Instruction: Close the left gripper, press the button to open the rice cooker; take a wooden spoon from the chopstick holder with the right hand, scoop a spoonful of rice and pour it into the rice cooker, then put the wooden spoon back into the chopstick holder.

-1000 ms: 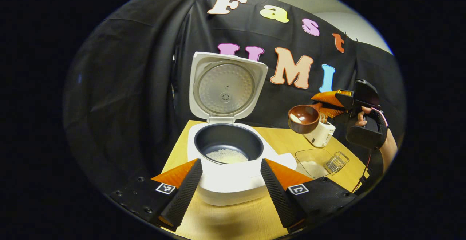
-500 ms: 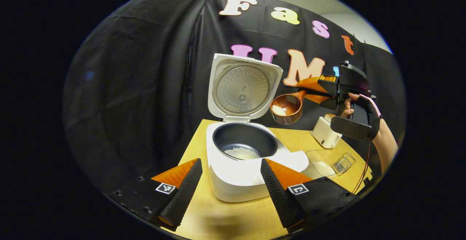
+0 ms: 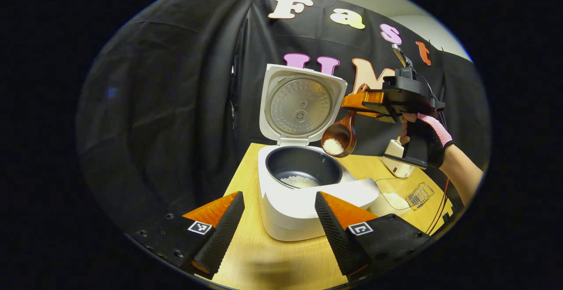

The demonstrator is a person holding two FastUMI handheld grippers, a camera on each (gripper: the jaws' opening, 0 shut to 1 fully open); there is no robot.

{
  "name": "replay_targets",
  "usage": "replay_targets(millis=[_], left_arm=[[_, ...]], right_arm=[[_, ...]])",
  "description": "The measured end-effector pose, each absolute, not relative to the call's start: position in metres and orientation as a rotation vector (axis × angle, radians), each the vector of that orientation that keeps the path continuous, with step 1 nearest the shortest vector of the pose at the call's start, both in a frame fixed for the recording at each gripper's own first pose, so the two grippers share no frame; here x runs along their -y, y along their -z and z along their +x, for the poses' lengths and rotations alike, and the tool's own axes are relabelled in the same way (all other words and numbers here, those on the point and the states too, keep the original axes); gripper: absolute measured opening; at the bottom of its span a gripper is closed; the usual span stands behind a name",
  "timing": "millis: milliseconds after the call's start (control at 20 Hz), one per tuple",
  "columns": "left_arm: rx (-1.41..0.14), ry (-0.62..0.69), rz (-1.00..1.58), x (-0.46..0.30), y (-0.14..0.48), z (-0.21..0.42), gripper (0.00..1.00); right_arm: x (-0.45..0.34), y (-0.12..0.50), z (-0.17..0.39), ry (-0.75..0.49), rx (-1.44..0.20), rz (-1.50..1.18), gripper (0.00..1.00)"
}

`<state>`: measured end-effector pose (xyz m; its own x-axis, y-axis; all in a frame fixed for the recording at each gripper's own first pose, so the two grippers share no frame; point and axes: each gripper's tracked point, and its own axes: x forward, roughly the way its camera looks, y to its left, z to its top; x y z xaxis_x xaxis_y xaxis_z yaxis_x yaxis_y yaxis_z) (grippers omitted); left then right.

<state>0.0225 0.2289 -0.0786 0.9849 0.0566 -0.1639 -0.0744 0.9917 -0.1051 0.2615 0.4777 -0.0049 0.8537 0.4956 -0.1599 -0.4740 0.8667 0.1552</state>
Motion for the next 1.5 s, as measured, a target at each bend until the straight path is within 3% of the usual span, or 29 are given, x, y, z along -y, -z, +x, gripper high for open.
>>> replay_targets(millis=[400,550,1050,1300,1500], left_arm=[[-0.16,-0.081,-0.133,-0.23,0.087,0.017,0.96],[-0.16,-0.089,-0.142,-0.23,0.089,0.016,0.96],[-0.166,-0.102,-0.141,-0.237,0.092,0.002,0.96],[-0.16,-0.094,-0.132,-0.235,0.09,0.001,0.96],[-0.153,-0.075,-0.121,-0.23,0.086,-0.001,0.96]], right_arm=[[-0.505,0.004,0.257,-0.522,-0.037,-0.277,0.12],[-0.515,0.0,0.245,-0.522,0.054,-0.465,0.08],[-0.545,0.01,0.208,-0.519,0.265,-0.885,0.1],[-0.547,0.013,0.196,-0.535,0.302,-0.937,0.09],[-0.54,0.008,0.2,-0.55,0.238,-0.854,0.11]])
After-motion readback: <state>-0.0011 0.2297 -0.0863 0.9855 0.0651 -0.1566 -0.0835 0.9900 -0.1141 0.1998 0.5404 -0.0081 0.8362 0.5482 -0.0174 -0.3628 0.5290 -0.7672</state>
